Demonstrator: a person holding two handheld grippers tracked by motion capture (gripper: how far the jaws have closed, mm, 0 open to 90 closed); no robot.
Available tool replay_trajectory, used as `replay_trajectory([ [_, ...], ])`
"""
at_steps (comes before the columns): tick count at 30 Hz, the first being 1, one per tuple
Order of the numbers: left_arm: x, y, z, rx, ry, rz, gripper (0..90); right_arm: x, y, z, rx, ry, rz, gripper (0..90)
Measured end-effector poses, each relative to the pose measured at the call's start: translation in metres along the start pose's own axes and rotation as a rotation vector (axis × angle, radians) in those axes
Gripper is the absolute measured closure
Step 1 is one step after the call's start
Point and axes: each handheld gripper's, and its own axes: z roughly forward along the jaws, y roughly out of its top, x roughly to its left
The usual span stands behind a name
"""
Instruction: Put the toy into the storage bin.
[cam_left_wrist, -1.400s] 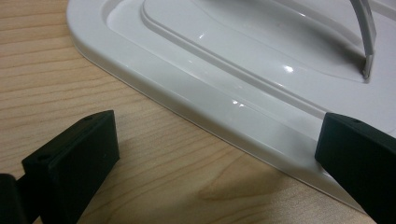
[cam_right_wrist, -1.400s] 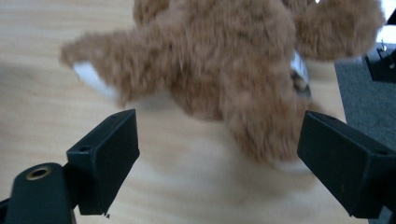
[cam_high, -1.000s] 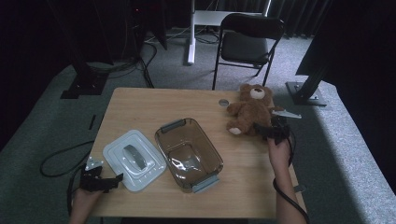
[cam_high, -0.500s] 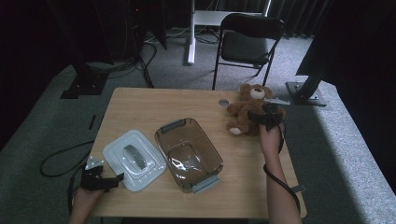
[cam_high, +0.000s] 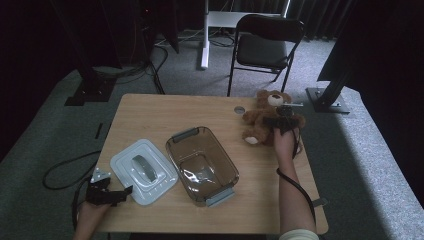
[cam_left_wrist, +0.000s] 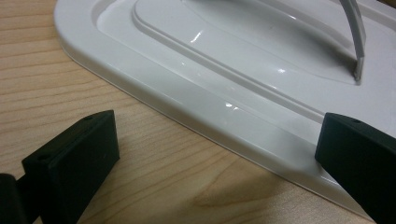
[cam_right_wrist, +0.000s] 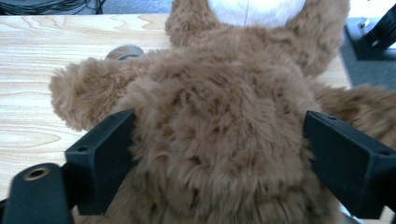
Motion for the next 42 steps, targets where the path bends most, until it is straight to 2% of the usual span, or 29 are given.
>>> replay_trajectory([
  [3, 0.0, 0.0, -0.001, 0.003, 0.0, -0.001, 0.4, 0.0, -0.002, 0.007, 0.032, 0.012, 0.027, 10.7],
  [7, -0.001, 0.0, -0.002, 0.004, 0.009, 0.002, 0.4, 0.004, -0.005, 0.011, 0.064, -0.007, -0.022, 10.7],
  [10, -0.001, 0.001, -0.006, -0.004, 0.019, 0.001, 0.4, 0.002, -0.008, 0.012, 0.058, 0.004, -0.009, 10.7],
  [12, 0.0, 0.0, -0.007, -0.005, 0.024, -0.004, 0.4, -0.003, -0.012, 0.012, 0.043, 0.029, 0.015, 10.7],
  [21, 0.007, -0.005, -0.012, -0.004, 0.036, 0.002, 0.5, -0.003, -0.013, 0.012, 0.046, 0.03, -0.002, 10.8],
  [27, 0.015, -0.009, -0.012, 0.015, 0.052, -0.018, 0.5, -0.003, -0.01, 0.013, 0.075, 0.028, 0.0, 10.8],
  [33, 0.006, -0.009, -0.006, 0.037, 0.126, 0.063, 0.5, 0.002, -0.011, 0.014, 0.088, 0.01, -0.018, 12.3],
  [38, 0.004, -0.007, -0.004, 0.029, 0.136, 0.053, 0.5, 0.003, -0.011, 0.013, 0.095, 0.008, -0.037, 24.1],
  [42, 0.002, -0.006, -0.001, 0.016, 0.132, 0.058, 0.4, 0.004, -0.013, 0.01, 0.077, -0.005, -0.071, 41.3],
])
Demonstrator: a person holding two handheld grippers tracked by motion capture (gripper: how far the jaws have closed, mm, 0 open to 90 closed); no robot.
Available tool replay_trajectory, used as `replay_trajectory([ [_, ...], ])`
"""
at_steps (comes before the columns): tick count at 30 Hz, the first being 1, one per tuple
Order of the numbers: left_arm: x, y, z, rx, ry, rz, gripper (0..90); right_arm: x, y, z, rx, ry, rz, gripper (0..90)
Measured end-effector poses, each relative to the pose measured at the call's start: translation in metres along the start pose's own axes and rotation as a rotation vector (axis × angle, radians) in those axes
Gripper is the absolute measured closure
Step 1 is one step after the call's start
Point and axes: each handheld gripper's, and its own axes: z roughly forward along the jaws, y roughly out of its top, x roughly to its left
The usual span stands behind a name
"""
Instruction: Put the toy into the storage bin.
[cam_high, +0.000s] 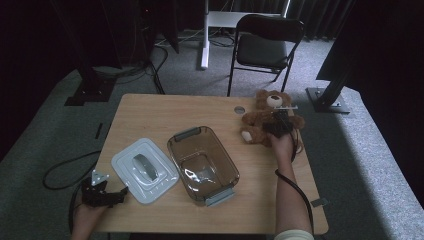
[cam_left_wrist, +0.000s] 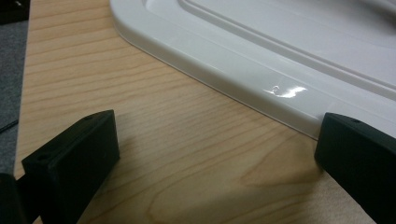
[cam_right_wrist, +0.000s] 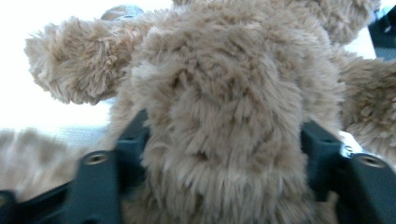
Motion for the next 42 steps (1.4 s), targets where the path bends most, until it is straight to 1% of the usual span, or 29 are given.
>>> replay_trajectory([
  [3, -0.001, 0.001, 0.001, 0.002, -0.006, 0.009, 0.4, 0.003, -0.003, -0.004, -0.032, -0.03, -0.038, 54.3],
  [5, -0.002, 0.002, 0.002, 0.0, -0.009, 0.011, 0.5, 0.003, -0.003, -0.008, -0.043, -0.027, -0.034, 61.8],
  [8, -0.003, 0.003, 0.003, 0.001, -0.012, 0.014, 0.4, 0.006, -0.005, -0.017, -0.061, -0.038, -0.061, 66.3],
  [11, -0.003, 0.004, 0.003, 0.0, -0.014, 0.017, 0.4, 0.004, -0.008, -0.027, -0.079, -0.033, -0.063, 67.8],
  [14, -0.004, 0.004, 0.004, 0.001, -0.014, 0.017, 0.4, 0.003, -0.013, -0.038, -0.101, -0.046, -0.069, 68.1],
  [18, -0.005, 0.005, 0.004, 0.001, -0.015, 0.018, 0.4, 0.002, -0.017, -0.053, -0.128, -0.049, -0.069, 68.0],
  [23, -0.005, 0.005, 0.005, 0.002, -0.013, 0.016, 0.4, 0.005, -0.018, -0.077, -0.162, -0.043, -0.067, 68.0],
  [25, -0.005, 0.005, 0.005, 0.001, -0.013, 0.015, 0.5, 0.008, -0.016, -0.09, -0.184, -0.027, -0.064, 68.0],
  [27, -0.005, 0.005, 0.005, 0.0, -0.013, 0.014, 0.4, 0.012, -0.015, -0.101, -0.206, -0.014, -0.074, 68.0],
  [32, -0.005, 0.006, 0.005, 0.001, -0.013, 0.016, 0.4, 0.032, -0.007, -0.136, -0.286, 0.038, -0.114, 68.0],
  [37, -0.006, 0.006, 0.006, 0.0, -0.011, 0.016, 0.4, 0.058, -0.001, -0.175, -0.386, 0.099, -0.169, 67.9],
  [42, -0.005, 0.006, 0.006, 0.001, -0.011, 0.017, 0.4, 0.082, -0.001, -0.205, -0.451, 0.169, -0.208, 67.9],
])
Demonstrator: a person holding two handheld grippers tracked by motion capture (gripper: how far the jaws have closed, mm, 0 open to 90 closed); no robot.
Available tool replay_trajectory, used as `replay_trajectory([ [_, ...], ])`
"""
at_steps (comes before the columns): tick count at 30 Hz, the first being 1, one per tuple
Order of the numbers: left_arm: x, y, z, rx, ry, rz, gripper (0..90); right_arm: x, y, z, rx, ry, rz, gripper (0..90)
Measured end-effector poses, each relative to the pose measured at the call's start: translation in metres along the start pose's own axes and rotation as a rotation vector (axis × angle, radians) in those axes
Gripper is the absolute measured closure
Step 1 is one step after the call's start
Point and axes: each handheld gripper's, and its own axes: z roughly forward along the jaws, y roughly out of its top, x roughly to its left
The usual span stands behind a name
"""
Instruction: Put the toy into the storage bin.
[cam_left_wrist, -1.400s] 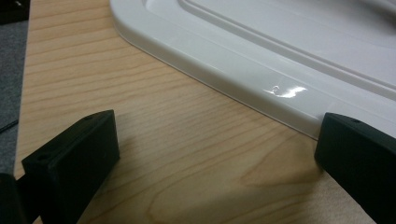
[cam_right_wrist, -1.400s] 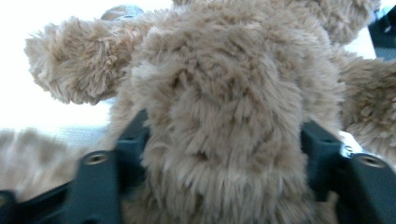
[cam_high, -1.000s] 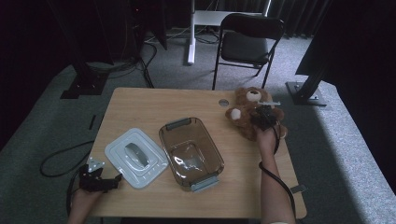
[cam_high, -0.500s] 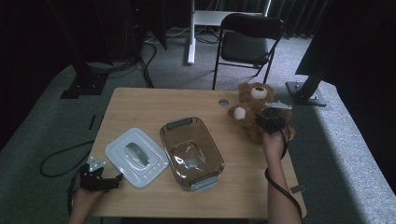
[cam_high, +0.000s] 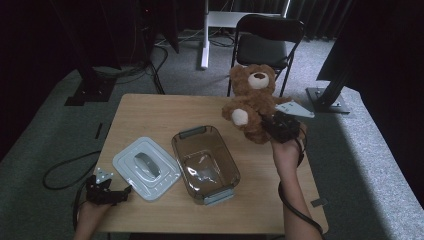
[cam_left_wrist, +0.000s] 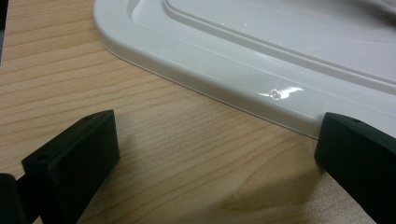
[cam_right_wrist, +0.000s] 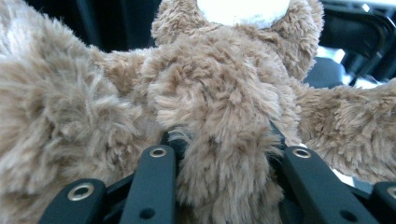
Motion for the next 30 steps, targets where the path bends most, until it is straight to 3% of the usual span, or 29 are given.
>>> replay_trajectory([
  [9, 0.0, 0.0, 0.0, 0.001, -0.001, -0.001, 0.4, 0.052, 0.008, -0.033, -0.083, 0.144, -0.068, 67.8],
  [16, 0.0, 0.0, 0.0, 0.001, 0.0, -0.001, 0.4, 0.092, -0.004, -0.046, -0.102, 0.238, -0.126, 67.8],
  [21, 0.0, 0.0, 0.0, 0.001, 0.0, 0.0, 0.4, 0.113, -0.026, -0.031, -0.016, 0.296, -0.178, 67.7],
  [27, 0.0, 0.0, 0.0, 0.0, -0.001, -0.001, 0.4, 0.122, -0.077, 0.0, 0.187, 0.387, -0.208, 67.5],
  [30, 0.0, 0.0, 0.0, 0.001, -0.001, -0.001, 0.5, 0.119, -0.091, -0.001, 0.19, 0.372, -0.235, 67.1],
])
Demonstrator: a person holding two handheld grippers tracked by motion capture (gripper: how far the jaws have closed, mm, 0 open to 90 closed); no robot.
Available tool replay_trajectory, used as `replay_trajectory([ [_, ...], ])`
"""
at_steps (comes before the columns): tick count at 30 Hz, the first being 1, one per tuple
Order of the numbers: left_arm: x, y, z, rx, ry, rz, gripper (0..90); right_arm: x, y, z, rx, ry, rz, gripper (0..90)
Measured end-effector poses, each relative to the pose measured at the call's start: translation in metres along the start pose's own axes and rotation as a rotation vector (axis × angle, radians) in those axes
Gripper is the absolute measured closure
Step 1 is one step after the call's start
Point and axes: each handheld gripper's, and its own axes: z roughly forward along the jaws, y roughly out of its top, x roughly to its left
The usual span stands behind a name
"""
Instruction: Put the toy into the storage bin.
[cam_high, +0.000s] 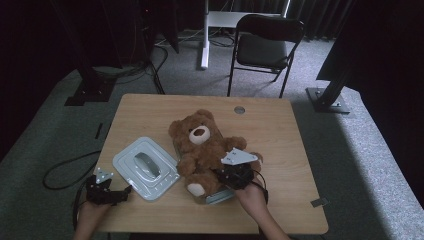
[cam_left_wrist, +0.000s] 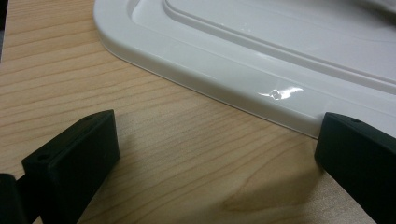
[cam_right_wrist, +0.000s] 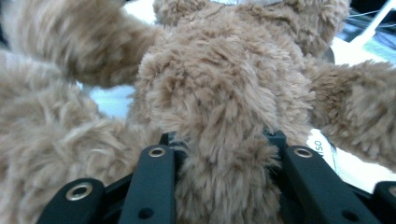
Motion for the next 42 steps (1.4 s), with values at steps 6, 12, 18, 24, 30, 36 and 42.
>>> replay_trajectory([
  [6, 0.0, 0.0, 0.0, 0.0, 0.001, -0.001, 0.5, -0.017, -0.008, -0.007, 0.029, 0.056, -0.005, 66.9],
  [12, 0.0, 0.0, 0.0, -0.002, 0.002, -0.004, 0.5, -0.035, -0.012, -0.013, 0.047, 0.054, -0.02, 66.3],
  [18, 0.0, 0.0, 0.0, 0.0, 0.001, -0.002, 0.5, -0.056, -0.018, -0.013, 0.074, 0.052, -0.003, 63.9],
  [24, 0.0, 0.0, 0.0, 0.0, 0.004, -0.003, 0.4, -0.066, -0.022, -0.01, 0.04, 0.042, 0.038, 54.7],
  [30, -0.001, 0.0, 0.001, -0.002, 0.003, -0.006, 0.5, -0.066, -0.009, -0.016, 0.057, 0.067, 0.078, 37.8],
  [36, 0.0, 0.0, 0.001, -0.001, 0.003, -0.004, 0.4, -0.066, 0.006, -0.024, 0.047, 0.073, 0.114, 32.5],
  [42, -0.001, 0.0, 0.001, -0.001, 0.003, -0.005, 0.5, -0.074, 0.02, -0.035, -0.032, 0.077, 0.171, 32.6],
])
